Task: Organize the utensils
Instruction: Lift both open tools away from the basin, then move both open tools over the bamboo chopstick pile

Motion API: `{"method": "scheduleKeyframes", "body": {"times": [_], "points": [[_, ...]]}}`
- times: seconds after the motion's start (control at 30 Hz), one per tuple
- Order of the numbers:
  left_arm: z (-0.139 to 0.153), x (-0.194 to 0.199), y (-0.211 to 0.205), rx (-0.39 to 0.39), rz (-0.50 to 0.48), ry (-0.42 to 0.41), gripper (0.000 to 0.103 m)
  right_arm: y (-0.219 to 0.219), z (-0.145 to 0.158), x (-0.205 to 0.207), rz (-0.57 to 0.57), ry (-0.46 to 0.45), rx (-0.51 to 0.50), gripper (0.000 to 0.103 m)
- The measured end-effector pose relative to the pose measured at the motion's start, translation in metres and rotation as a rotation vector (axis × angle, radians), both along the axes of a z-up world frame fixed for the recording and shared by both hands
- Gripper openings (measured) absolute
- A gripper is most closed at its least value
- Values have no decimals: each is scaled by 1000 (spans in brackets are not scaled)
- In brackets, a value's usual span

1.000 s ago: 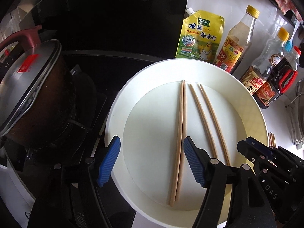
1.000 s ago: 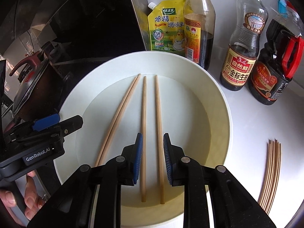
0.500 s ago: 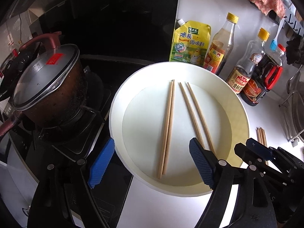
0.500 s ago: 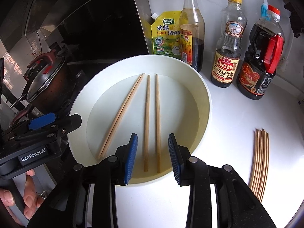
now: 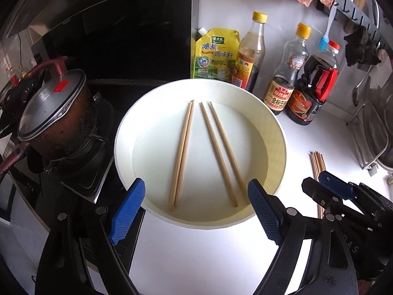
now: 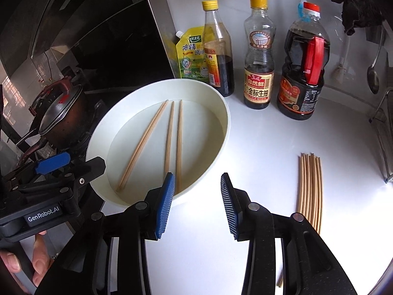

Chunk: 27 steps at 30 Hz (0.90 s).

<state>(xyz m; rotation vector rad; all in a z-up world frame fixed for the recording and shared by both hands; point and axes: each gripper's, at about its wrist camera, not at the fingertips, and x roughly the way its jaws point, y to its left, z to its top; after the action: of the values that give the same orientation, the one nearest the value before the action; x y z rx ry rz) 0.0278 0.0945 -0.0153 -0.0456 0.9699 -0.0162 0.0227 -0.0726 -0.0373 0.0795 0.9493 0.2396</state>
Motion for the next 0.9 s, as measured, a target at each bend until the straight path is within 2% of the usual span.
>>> {"method": "scheduleKeyframes", "body": {"times": [0.3, 0.53, 0.73, 0.9], "points": [[-7, -12, -55, -5, -98, 11, 88, -63, -6, -38, -92, -6, -25, 46], [-14, -19, -104, -25, -188, 26, 91, -123, -22, -61, -197, 34, -49, 52], [-32, -23, -144, -18, -251, 47, 93, -159, -41, -74, -252, 48, -87, 55], [-54, -24, -167, -7, -272, 89, 93, -178, -68, -69, -265, 87, -111, 55]]}}
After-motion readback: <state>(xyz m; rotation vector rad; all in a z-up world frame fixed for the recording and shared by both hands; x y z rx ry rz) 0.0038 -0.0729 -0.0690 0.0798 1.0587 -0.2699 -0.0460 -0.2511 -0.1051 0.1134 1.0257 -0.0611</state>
